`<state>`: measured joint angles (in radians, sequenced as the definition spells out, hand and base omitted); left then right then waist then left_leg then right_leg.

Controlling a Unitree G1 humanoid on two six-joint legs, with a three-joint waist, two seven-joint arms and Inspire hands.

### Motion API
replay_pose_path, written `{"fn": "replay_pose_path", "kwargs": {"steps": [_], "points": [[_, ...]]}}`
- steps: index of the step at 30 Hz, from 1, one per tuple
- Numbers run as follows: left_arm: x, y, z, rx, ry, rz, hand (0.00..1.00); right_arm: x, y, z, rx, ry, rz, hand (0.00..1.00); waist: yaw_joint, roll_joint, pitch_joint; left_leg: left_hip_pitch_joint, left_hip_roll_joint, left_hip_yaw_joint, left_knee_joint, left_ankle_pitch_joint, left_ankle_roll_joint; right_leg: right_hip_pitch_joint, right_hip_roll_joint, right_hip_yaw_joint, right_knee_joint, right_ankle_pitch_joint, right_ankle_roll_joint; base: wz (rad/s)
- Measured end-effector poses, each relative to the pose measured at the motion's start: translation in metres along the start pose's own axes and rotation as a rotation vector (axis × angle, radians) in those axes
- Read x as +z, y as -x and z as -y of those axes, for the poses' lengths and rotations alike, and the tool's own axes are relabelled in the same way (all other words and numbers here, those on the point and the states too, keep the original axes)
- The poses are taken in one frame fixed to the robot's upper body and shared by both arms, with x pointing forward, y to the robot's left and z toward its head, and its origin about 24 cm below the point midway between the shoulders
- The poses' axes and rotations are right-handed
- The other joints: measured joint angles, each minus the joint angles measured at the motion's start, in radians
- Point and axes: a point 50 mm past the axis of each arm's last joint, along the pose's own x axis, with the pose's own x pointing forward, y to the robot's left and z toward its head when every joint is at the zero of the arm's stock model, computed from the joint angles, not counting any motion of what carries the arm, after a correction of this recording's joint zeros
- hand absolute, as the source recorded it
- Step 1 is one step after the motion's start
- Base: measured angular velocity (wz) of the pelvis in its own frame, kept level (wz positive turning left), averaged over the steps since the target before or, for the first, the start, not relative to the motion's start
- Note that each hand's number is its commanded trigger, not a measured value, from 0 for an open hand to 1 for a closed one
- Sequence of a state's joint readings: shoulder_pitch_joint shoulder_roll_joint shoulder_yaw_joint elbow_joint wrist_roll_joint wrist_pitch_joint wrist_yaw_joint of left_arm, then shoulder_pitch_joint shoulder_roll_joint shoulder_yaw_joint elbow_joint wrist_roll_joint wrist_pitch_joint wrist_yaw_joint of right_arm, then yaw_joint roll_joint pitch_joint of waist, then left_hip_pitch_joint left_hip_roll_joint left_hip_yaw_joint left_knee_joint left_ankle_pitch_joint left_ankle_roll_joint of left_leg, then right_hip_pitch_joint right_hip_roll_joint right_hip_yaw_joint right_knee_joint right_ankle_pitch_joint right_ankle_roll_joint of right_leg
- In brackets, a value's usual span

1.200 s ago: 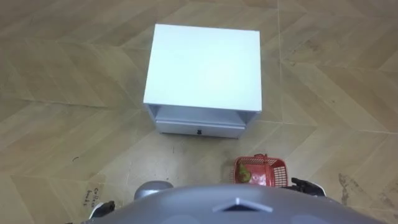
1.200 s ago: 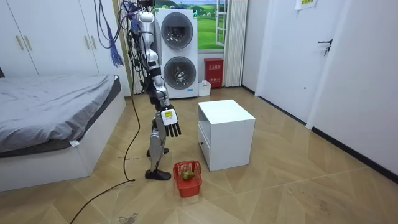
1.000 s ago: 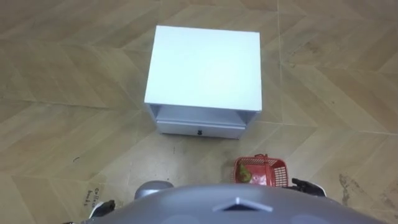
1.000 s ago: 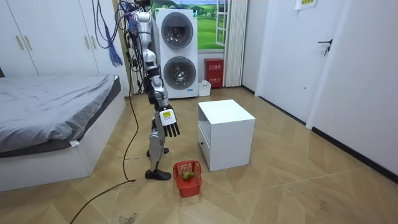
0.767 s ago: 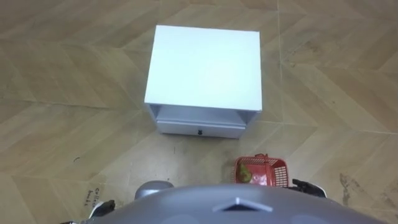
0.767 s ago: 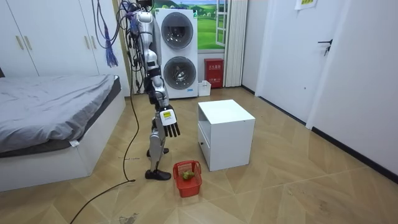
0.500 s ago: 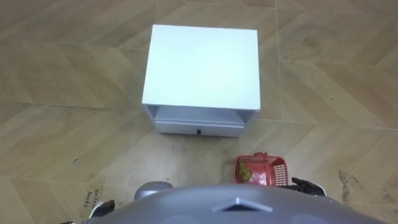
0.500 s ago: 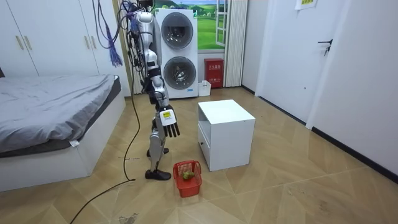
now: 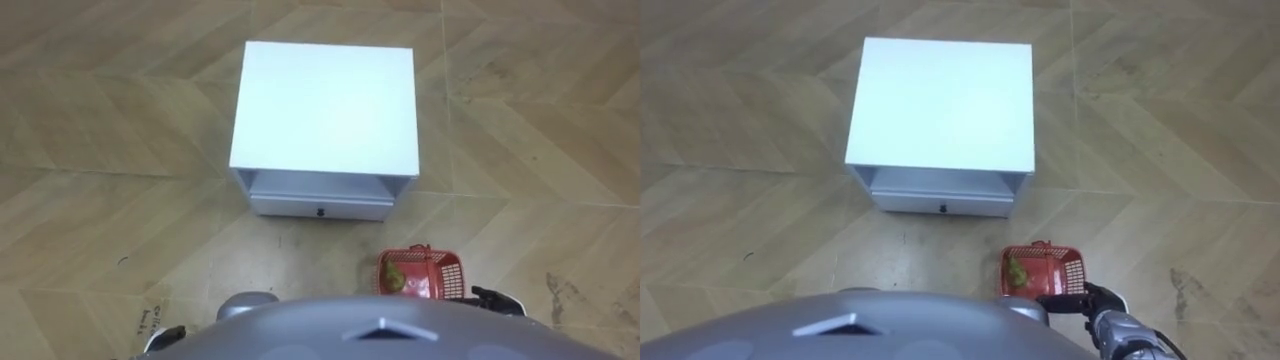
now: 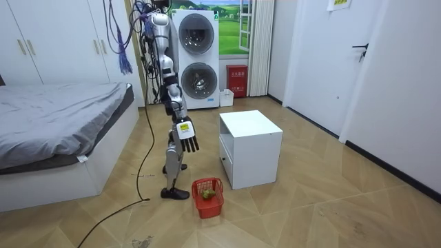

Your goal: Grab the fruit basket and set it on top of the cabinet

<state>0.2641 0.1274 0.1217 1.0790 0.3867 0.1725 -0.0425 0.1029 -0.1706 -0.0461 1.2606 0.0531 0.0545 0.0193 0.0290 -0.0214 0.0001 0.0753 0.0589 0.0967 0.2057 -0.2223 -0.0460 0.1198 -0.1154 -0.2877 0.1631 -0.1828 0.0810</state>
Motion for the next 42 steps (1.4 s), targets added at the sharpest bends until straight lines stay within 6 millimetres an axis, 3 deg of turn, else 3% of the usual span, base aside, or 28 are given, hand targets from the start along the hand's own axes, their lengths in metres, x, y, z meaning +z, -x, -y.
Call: {"fn": "replay_pose_path", "kwargs": {"steps": [5,7,10,12,13,14,15,16,17,18,21,25,26,27,28,29,30,31,33,34,36,38,40,42], "points": [[0.006,0.000,-0.001,0.003,-0.001,0.026,0.00,0.006,0.000,0.010,-0.071,0.006,0.028,0.00,-0.009,0.007,-0.0006,-0.038,-0.024,0.011,0.038,-0.018,0.029,-0.059,-0.041,0.013,0.092,-0.021,0.015,-0.01],[0.011,-0.001,-0.004,0.010,-0.005,0.042,0.00,0.010,0.001,0.016,-0.096,-0.020,0.045,0.00,-0.014,0.014,0.0038,-0.068,-0.038,0.017,0.073,-0.028,0.047,-0.104,-0.062,0.024,0.140,-0.019,0.016,-0.02],[0.010,-0.002,-0.007,0.016,-0.006,0.037,0.00,0.013,0.001,0.020,-0.108,-0.030,0.060,0.00,-0.009,0.018,0.0036,-0.100,-0.049,0.059,0.109,-0.040,0.068,-0.163,-0.085,0.057,0.204,-0.013,0.024,-0.29],[0.009,-0.002,-0.010,0.022,0.019,0.031,0.00,0.021,0.001,0.022,-0.112,-0.026,0.088,0.00,0.003,0.020,0.0025,-0.138,-0.055,0.097,0.137,-0.055,0.093,-0.217,-0.098,0.070,0.214,0.017,0.037,-0.52],[0.009,-0.002,-0.012,0.025,0.029,0.031,0.00,0.026,0.002,0.022,-0.112,-0.023,0.103,0.00,0.007,0.026,-0.0006,-0.152,-0.052,0.108,0.140,-0.055,0.100,-0.235,-0.101,0.068,0.219,0.027,0.035,-0.41],[0.009,-0.003,-0.015,0.035,0.055,0.031,0.00,0.034,0.001,0.021,-0.108,-0.024,0.123,0.00,0.001,0.025,0.0030,-0.177,-0.044,0.135,0.145,-0.056,0.120,-0.270,-0.117,0.053,0.280,0.024,0.022,0.08],[0.009,-0.003,-0.017,0.043,0.058,0.037,0.00,0.034,0.002,0.023,-0.112,-0.046,0.129,0.00,-0.018,0.024,0.0089,-0.192,-0.046,0.145,0.162,-0.058,0.132,-0.295,-0.150,0.024,0.465,-0.004,-0.005,0.32],[0.007,-0.002,-0.018,0.047,0.058,0.039,0.00,0.031,0.002,0.024,-0.117,-0.057,0.129,0.00,-0.019,0.015,0.0065,-0.192,-0.050,0.149,0.165,-0.057,0.138,-0.296,-0.165,0.021,0.555,-0.005,-0.012,0.38],[0.005,-0.002,-0.021,0.057,0.054,0.041,0.00,0.030,0.002,0.023,-0.116,-0.054,0.124,0.00,-0.004,0.001,0.0026,-0.200,-0.058,0.158,0.180,-0.062,0.148,-0.290,-0.173,0.037,0.701,0.013,-0.035,0.05],[0.004,-0.002,-0.022,0.058,0.064,0.042,0.00,0.031,0.002,0.022,-0.115,-0.037,0.125,0.00,0.007,-0.006,0.0019,-0.228,-0.058,0.165,0.216,-0.072,0.158,-0.273,-0.173,0.042,0.803,0.034,-0.043,-0.05],[0.004,-0.002,-0.023,0.057,0.123,0.047,0.00,0.054,0.002,0.014,-0.099,-0.018,0.182,0.00,0.009,-0.020,-0.0046,-0.341,-0.056,0.163,0.298,-0.080,0.171,-0.220,-0.175,0.044,0.859,0.106,-0.045,-0.04],[0.027,-0.002,-0.040,0.117,0.160,0.098,0.00,0.084,0.002,0.001,-0.079,0.025,0.233,0.00,0.006,-0.043,0.0058,-0.523,-0.038,0.153,0.426,-0.076,0.179,-0.169,-0.182,0.053,0.742,0.147,-0.033,0.10],[0.042,-0.001,-0.049,0.153,0.162,0.129,0.00,0.100,0.004,-0.004,-0.075,0.038,0.268,0.00,0.004,-0.055,0.0160,-0.608,-0.034,0.133,0.505,-0.078,0.180,-0.177,-0.175,0.069,0.704,0.090,-0.005,0.22],[0.059,0.000,-0.053,0.176,0.181,0.165,0.00,0.113,0.006,-0.005,-0.085,0.041,0.297,0.00,0.005,-0.059,0.0206,-0.699,-0.030,0.085,0.596,-0.079,0.180,-0.203,-0.150,0.071,0.708,-0.016,0.013,0.21],[0.067,0.000,-0.054,0.182,0.183,0.183,0.00,0.118,0.007,-0.006,-0.092,0.035,0.308,0.00,0.006,-0.058,0.0212,-0.740,-0.030,0.052,0.636,-0.080,0.178,-0.213,-0.131,0.071,0.711,-0.051,0.015,0.14],[0.076,0.001,-0.055,0.185,0.180,0.207,0.00,0.127,0.009,-0.008,-0.102,0.017,0.329,0.00,0.014,-0.045,0.0148,-0.807,-0.045,0.002,0.695,-0.087,0.167,-0.242,-0.100,0.089,0.735,-0.104,0.015,0.20],[0.084,0.002,-0.056,0.191,0.166,0.230,0.00,0.137,0.011,-0.007,-0.112,-0.007,0.351,0.00,0.015,-0.068,0.0144,-0.858,-0.066,-0.026,0.729,-0.097,0.143,-0.289,-0.105,0.119,0.810,-0.167,0.022,0.29],[0.090,0.003,-0.057,0.196,0.157,0.246,0.00,0.142,0.012,-0.005,-0.123,-0.011,0.361,0.00,0.016,-0.078,0.0164,-0.890,-0.069,-0.024,0.763,-0.105,0.149,-0.314,-0.117,0.126,0.859,-0.200,0.026,0.35],[0.111,0.006,-0.058,0.217,0.141,0.294,0.00,0.169,0.021,0.005,-0.185,-0.031,0.435,0.00,0.030,-0.088,0.0276,-1.028,-0.078,-0.013,0.963,-0.172,0.173,-0.417,-0.163,0.142,1.103,-0.310,0.028,0.22],[0.113,0.007,-0.060,0.226,0.146,0.297,0.00,0.175,0.024,0.006,-0.193,-0.035,0.459,0.00,0.031,-0.089,0.0281,-1.058,-0.081,-0.010,1.015,-0.192,0.178,-0.440,-0.168,0.154,1.165,-0.332,0.027,0.25],[0.113,0.007,-0.063,0.260,0.157,0.290,0.00,0.193,0.031,0.008,-0.203,-0.063,0.526,0.00,0.033,-0.098,0.0308,-1.134,-0.104,0.016,1.189,-0.269,0.198,-0.490,-0.208,0.194,1.390,-0.392,0.027,0.31],[0.107,0.006,-0.064,0.278,0.182,0.275,0.00,0.201,0.036,0.009,-0.200,-0.089,0.563,0.00,0.025,-0.107,0.0326,-1.166,-0.119,0.048,1.287,-0.314,0.223,-0.507,-0.245,0.221,1.530,-0.411,0.028,0.35],[0.103,0.006,-0.070,0.307,0.170,0.269,0.00,0.205,0.038,0.009,-0.192,-0.126,0.584,0.00,0.007,-0.120,0.0328,-1.202,-0.126,0.080,1.363,-0.342,0.235,-0.523,-0.273,0.248,1.642,-0.416,0.028,0.55],[0.094,0.006,-0.073,0.342,0.140,0.250,0.00,0.208,0.039,0.012,-0.192,-0.148,0.594,0.00,-0.017,-0.136,0.0338,-1.244,-0.113,0.127,1.433,-0.355,0.254,-0.543,-0.305,0.265,1.750,-0.426,0.036,0.62]]}}
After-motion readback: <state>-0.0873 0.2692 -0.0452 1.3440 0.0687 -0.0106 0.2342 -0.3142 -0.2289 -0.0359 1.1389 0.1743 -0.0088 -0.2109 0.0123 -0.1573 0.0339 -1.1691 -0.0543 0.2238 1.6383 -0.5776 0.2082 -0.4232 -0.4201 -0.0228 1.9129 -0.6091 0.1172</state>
